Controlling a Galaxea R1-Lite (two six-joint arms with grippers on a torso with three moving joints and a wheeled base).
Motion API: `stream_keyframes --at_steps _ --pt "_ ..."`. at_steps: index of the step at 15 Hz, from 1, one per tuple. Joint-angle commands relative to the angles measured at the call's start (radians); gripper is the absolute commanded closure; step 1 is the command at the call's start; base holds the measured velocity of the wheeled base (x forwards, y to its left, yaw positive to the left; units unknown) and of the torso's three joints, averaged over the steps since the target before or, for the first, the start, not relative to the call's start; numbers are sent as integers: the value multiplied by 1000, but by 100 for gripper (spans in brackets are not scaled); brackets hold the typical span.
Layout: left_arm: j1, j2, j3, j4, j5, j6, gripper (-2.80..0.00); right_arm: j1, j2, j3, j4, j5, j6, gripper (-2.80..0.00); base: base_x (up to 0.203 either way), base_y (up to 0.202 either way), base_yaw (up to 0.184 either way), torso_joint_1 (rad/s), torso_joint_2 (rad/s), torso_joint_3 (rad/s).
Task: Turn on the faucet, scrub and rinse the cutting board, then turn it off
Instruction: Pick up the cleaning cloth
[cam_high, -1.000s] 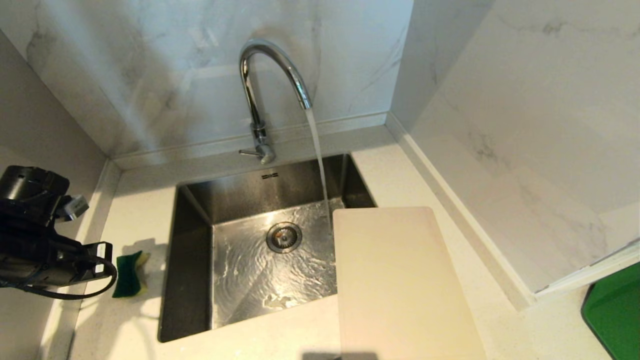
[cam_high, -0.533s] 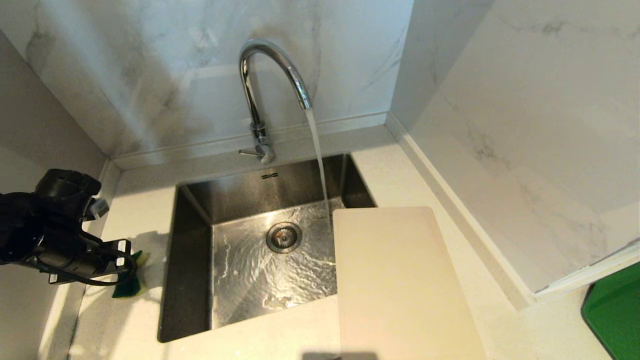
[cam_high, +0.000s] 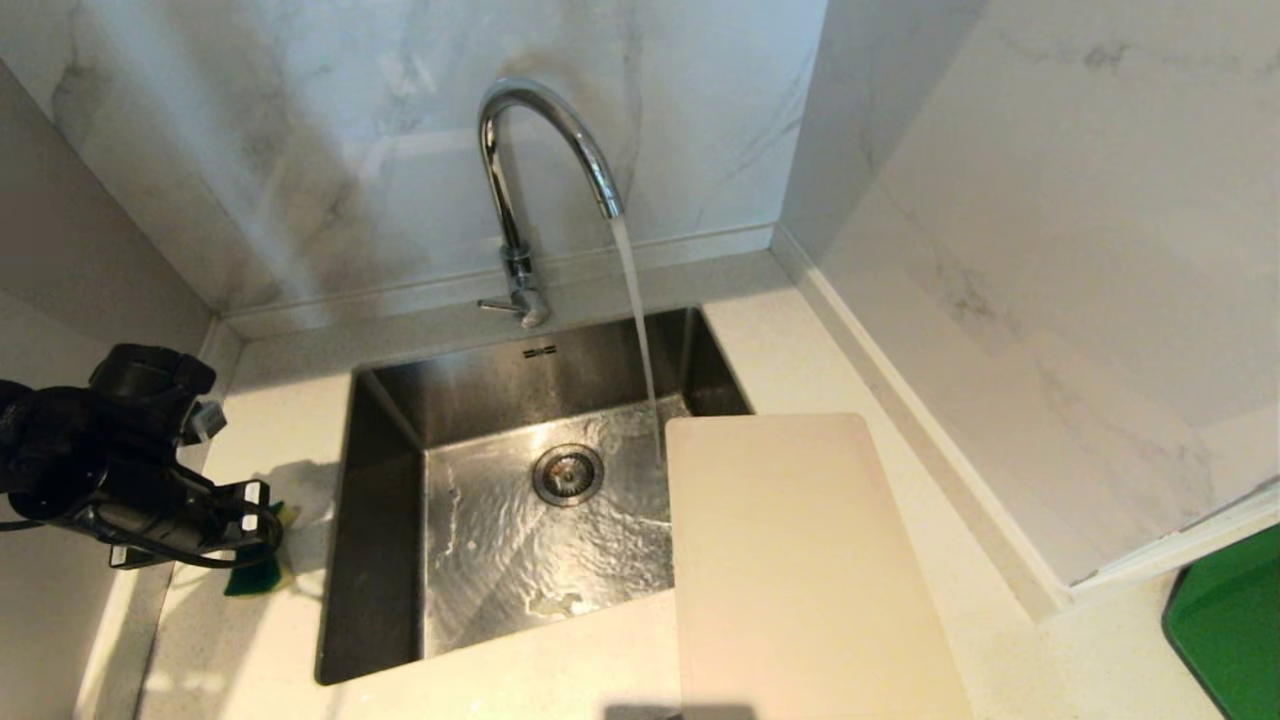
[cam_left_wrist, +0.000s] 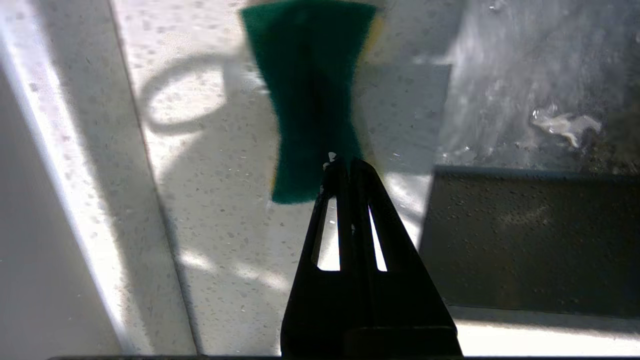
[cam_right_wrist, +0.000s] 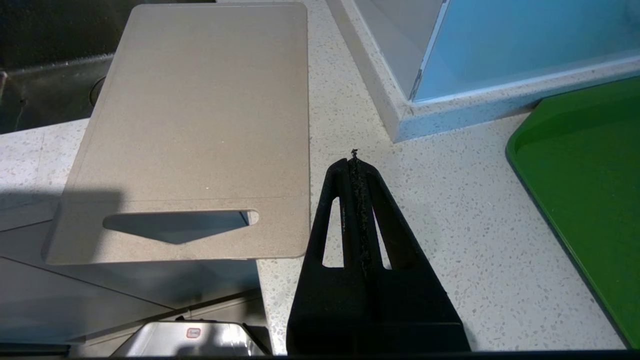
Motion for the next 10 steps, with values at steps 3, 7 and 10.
stream_keyframes --at_steps 3,7,10 --pt "8 17 -8 -11 -1 -5 -280 0 0 0 0 0 0 0 0 0 0 0 0 0" --pt "10 55 -18 -58 -11 -39 -280 0 0 0 0 0 0 0 0 0 0 0 0 0" --pt "25 93 -17 -73 -11 -52 -280 0 0 0 0 0 0 0 0 0 0 0 0 0"
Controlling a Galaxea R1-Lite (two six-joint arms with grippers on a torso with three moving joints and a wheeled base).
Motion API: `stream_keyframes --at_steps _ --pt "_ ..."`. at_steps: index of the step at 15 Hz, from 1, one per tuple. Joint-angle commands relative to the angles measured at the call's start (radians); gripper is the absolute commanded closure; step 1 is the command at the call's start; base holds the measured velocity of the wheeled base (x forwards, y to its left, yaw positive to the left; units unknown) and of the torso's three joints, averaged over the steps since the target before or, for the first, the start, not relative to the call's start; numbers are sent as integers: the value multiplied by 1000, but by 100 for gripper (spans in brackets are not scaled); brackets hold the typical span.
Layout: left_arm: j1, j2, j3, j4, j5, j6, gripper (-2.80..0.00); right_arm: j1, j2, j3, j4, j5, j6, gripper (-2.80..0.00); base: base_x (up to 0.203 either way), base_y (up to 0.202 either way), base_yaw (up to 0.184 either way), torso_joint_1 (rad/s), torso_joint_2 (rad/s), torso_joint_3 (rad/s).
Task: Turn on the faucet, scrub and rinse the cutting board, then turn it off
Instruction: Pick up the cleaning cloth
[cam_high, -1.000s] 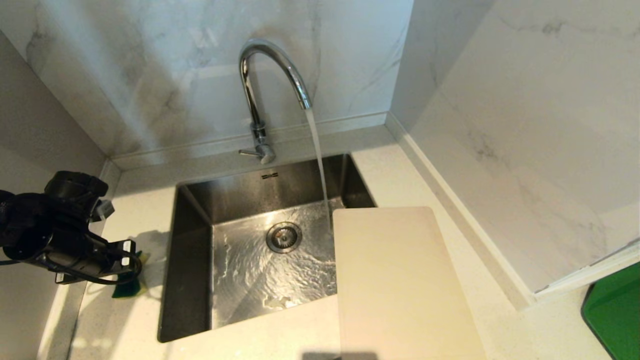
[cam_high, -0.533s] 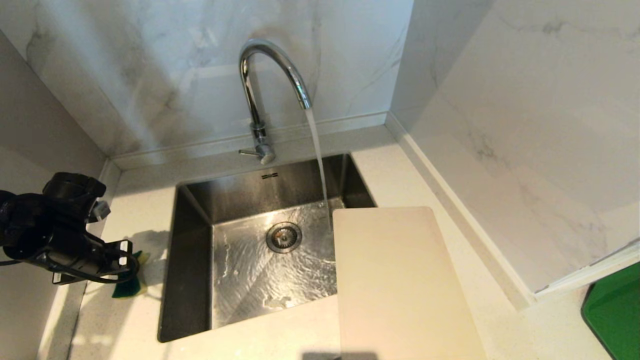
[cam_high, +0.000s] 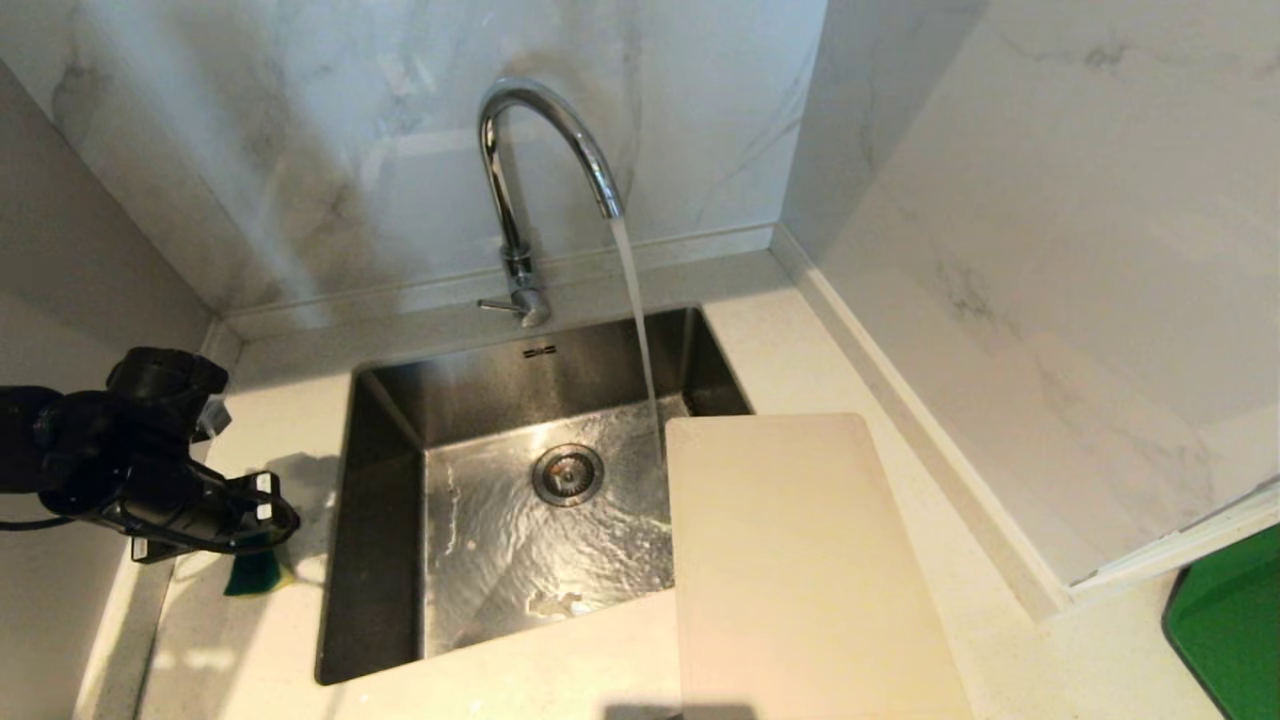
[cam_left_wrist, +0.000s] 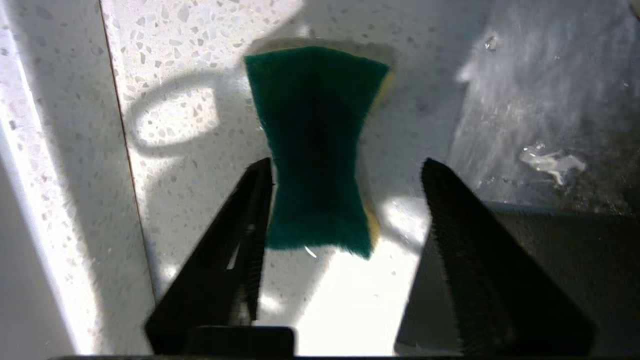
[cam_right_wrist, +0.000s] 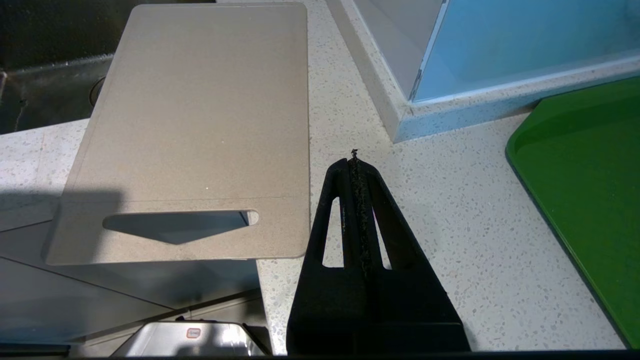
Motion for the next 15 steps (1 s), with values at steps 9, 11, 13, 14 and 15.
stream_keyframes --at_steps 9,11,13,14,15 --pt "69 46 4 -42 -66 -15 -280 0 0 0 0 0 0 0 0 0 0 0 0 0" --pt "79 46 7 -42 -86 -16 -280 0 0 0 0 0 0 0 0 0 0 0 0 0" --pt "89 43 14 -42 -88 -16 0 0 0 0 0 0 0 0 0 0 0 0 0 0" --pt "91 42 14 -44 -88 -18 0 0 0 0 0 0 0 0 0 0 0 0 0 0" --pt "91 41 17 -44 -88 -18 0 0 0 0 0 0 0 0 0 0 0 0 0 0"
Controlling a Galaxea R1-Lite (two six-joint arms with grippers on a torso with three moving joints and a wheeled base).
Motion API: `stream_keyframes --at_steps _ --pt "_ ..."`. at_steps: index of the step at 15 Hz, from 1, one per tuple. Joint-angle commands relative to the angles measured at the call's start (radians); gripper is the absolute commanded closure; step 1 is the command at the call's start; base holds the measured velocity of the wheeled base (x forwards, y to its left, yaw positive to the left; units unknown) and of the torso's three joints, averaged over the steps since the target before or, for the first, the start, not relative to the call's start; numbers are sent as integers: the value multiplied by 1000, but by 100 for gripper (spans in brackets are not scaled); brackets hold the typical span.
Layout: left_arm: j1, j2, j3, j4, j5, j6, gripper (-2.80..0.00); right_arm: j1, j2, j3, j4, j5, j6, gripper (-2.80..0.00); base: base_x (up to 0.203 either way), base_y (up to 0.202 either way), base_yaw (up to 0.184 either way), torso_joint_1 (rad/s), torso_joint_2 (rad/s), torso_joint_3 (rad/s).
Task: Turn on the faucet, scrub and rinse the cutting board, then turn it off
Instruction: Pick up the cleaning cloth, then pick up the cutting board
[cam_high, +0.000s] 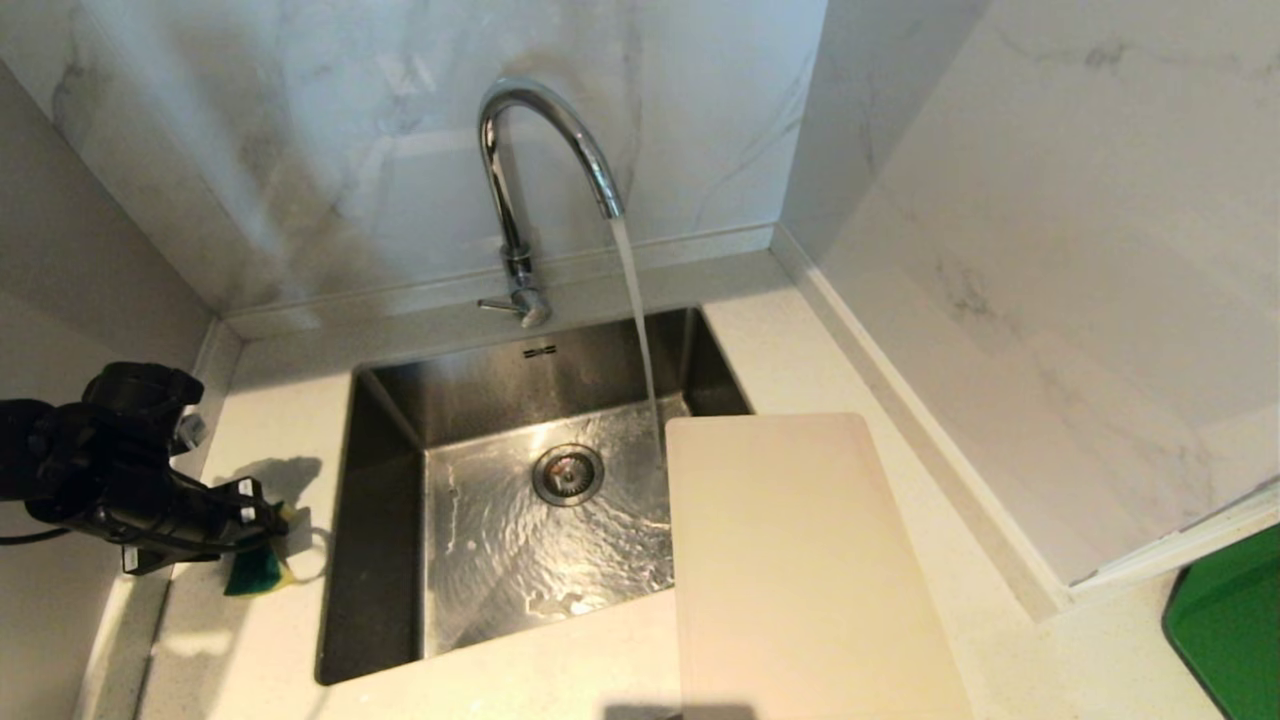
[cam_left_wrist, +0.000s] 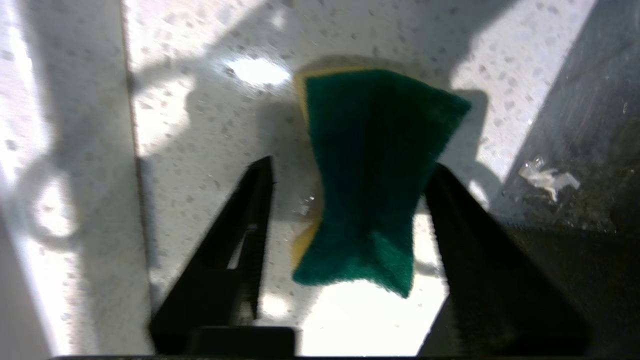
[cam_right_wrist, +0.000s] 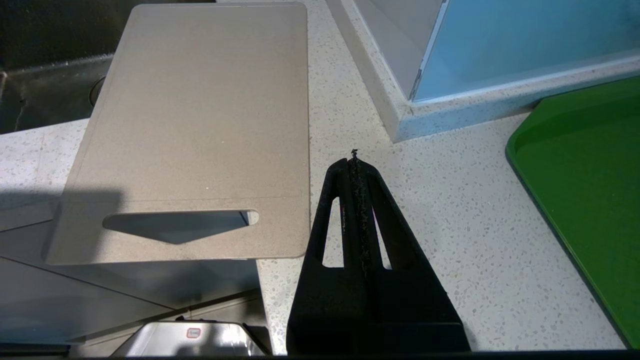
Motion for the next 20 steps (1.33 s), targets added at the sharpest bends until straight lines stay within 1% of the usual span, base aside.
stream_keyframes --at_steps 1,4,5,6,7,8,11,13,15,17,20 --pt "2 -5 4 1 1 -4 0 0 0 0 0 1 0 0 0 0 0 0 0 0" --pt "-6 -18 4 3 -4 -11 0 0 0 0 0 1 0 0 0 0 0 0 0 0" --pt "-13 -28 11 4 -20 -29 0 0 0 0 0 1 0 0 0 0 0 0 0 0" --pt "-14 -44 17 7 -50 -46 0 0 0 0 0 1 0 0 0 0 0 0 0 0" --pt "-15 -65 22 9 -75 -52 0 0 0 0 0 1 0 0 0 0 0 0 0 0" --pt "-15 -85 25 12 -85 -53 0 0 0 0 0 1 0 0 0 0 0 0 0 0" --pt "-19 -157 21 19 -82 -53 0 0 0 0 0 1 0 0 0 0 0 0 0 0" --pt "-22 -224 -8 56 -79 -49 0 0 0 0 0 1 0 0 0 0 0 0 0 0" --pt "-26 -290 -51 113 -77 -40 0 0 0 0 0 1 0 0 0 0 0 0 0 0" --pt "-31 -345 -142 187 -76 -5 0 0 0 0 0 1 0 0 0 0 0 0 0 0" --pt "-31 -411 -337 300 -67 61 0 0 0 0 0 1 0 0 0 0 0 0 0 0"
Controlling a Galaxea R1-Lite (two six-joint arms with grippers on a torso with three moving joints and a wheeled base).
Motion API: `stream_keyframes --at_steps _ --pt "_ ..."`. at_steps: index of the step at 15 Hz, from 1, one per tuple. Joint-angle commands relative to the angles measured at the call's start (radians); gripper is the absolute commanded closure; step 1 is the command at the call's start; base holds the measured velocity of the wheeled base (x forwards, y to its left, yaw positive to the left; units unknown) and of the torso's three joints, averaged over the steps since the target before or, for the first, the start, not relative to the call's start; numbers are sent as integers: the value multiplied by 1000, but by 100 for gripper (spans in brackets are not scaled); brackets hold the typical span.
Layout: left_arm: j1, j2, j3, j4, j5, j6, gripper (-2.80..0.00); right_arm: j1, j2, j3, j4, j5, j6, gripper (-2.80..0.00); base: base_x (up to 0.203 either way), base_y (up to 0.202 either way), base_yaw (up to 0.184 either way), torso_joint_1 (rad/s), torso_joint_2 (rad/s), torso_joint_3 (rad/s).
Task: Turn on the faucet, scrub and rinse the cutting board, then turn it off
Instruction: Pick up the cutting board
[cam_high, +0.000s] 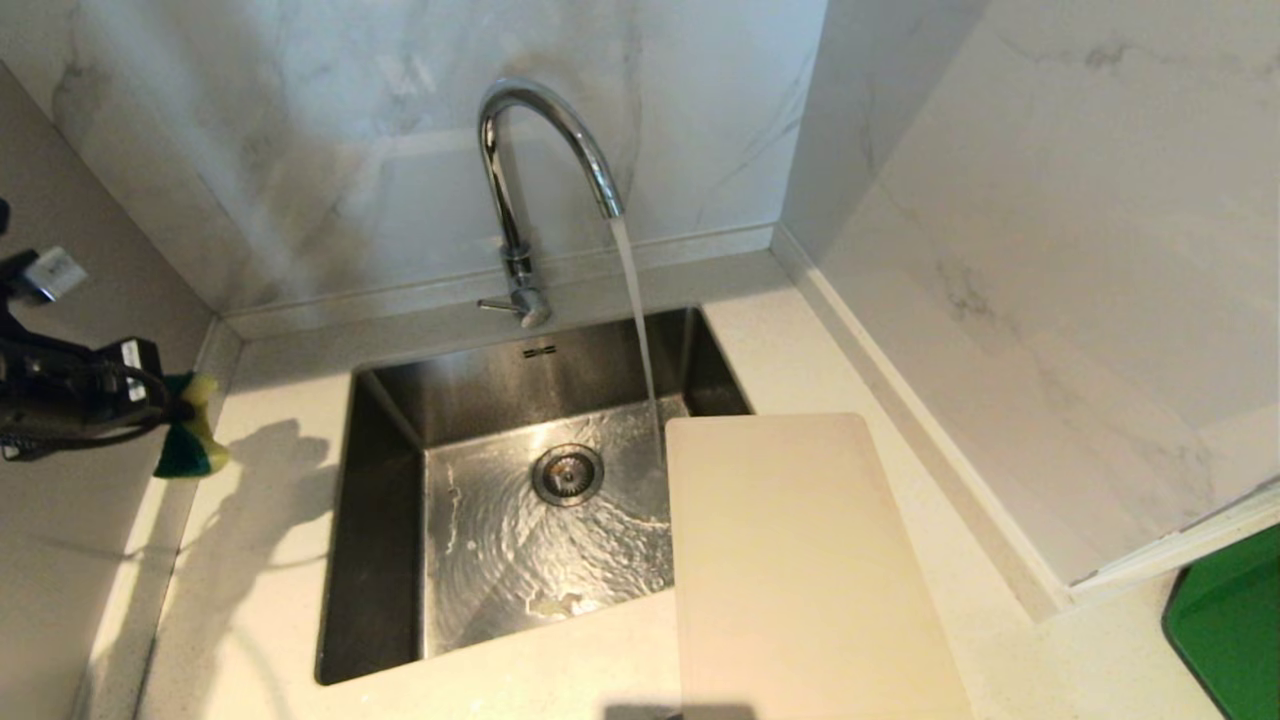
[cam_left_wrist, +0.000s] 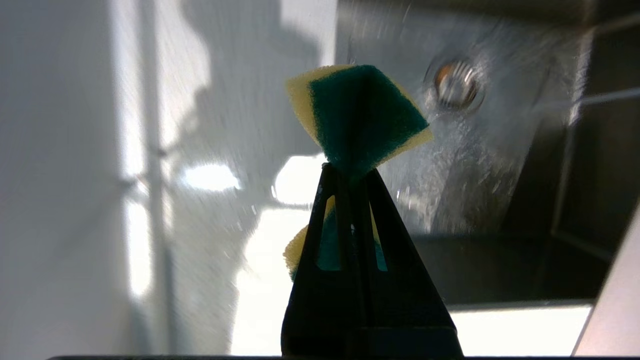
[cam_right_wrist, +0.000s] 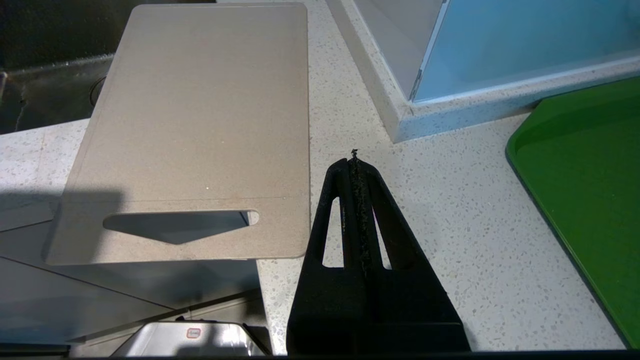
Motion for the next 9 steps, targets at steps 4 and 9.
stream_keyframes --at_steps 4,9 --pt "14 -210 -241 99 54 212 0 0 0 0 0 0 0 0 0 0 0 0 0 0" --pt "14 -343 -288 151 63 236 0 0 0 0 0 0 0 0 0 0 0 0 0 0"
